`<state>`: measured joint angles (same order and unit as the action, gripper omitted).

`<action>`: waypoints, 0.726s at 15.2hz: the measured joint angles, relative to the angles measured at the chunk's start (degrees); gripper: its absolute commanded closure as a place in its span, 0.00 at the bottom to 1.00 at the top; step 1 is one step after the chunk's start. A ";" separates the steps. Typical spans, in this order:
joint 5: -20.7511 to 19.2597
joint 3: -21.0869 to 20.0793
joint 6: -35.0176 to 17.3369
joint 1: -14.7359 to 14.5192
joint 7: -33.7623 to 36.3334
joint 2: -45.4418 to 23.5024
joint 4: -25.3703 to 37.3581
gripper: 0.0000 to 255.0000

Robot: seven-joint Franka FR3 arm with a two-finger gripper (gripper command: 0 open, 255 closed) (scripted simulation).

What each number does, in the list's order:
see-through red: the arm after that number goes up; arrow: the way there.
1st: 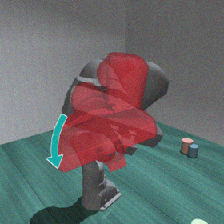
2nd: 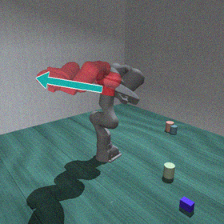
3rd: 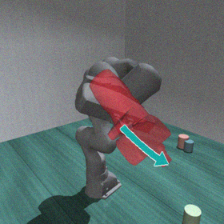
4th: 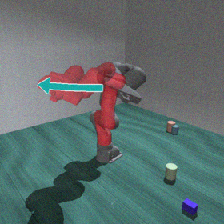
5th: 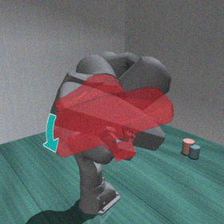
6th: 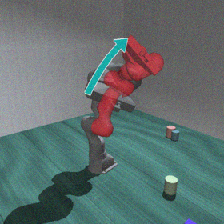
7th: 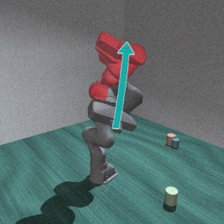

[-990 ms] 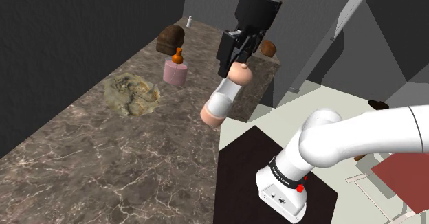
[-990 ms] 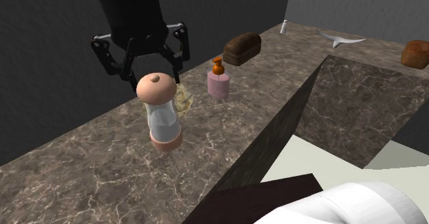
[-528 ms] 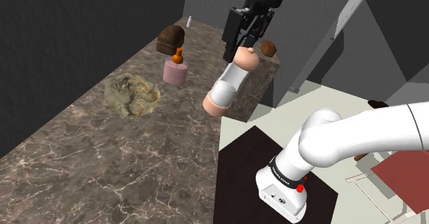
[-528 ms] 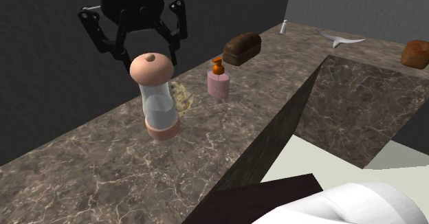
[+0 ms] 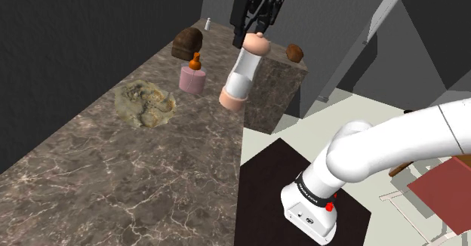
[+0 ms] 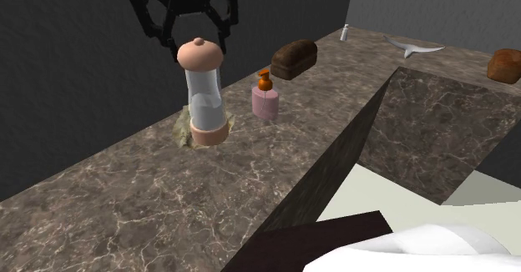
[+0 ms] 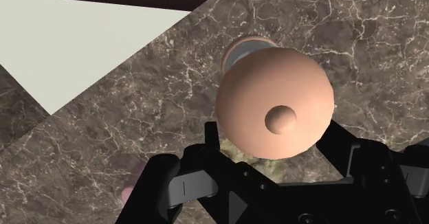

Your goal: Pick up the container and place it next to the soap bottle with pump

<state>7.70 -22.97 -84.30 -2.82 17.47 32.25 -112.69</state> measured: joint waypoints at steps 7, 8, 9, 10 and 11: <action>-4.54 1.87 -2.50 3.56 -4.19 -11.32 8.22 1.00; -5.06 2.01 -3.01 3.91 -4.56 -12.71 9.03 1.00; -5.60 2.26 -3.05 4.29 -5.09 -14.11 10.30 1.00; -6.34 2.28 -3.48 4.70 -5.39 -16.27 11.97 1.00; -7.00 2.38 -3.19 5.06 -5.73 -18.15 14.02 1.00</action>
<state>0.70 -20.59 -87.50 2.24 11.74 14.10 -98.67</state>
